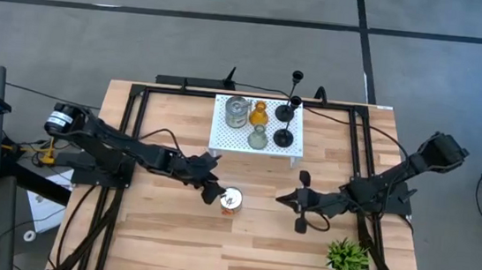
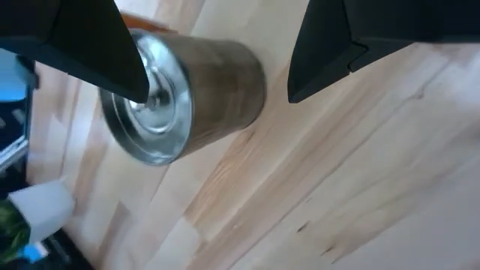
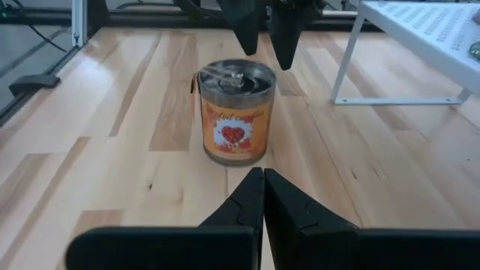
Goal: Pick & Place candle stick holders
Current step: Put the orange scented candle on the shelf align with the other green scented candle
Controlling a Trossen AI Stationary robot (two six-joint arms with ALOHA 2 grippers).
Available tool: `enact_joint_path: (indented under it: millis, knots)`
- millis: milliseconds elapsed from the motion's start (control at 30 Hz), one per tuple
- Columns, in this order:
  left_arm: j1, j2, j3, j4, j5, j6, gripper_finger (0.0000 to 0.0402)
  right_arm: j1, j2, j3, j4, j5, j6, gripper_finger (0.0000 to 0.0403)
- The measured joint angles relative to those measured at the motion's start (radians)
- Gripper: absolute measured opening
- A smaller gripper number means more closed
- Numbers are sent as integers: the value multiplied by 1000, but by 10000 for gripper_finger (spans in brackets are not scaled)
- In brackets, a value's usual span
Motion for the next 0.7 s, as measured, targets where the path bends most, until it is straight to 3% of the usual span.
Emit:
enact_joint_path:
  millis: [367, 700]
  knots:
    - [-6, 89, -1, 88, 14, -49, 306, 0, 0, 0, -4, 0, 3, 0]
    - [-6, 91, -1, 115, 18, -50, 179, 0, 0, 0, -6, 13, 3, 0]
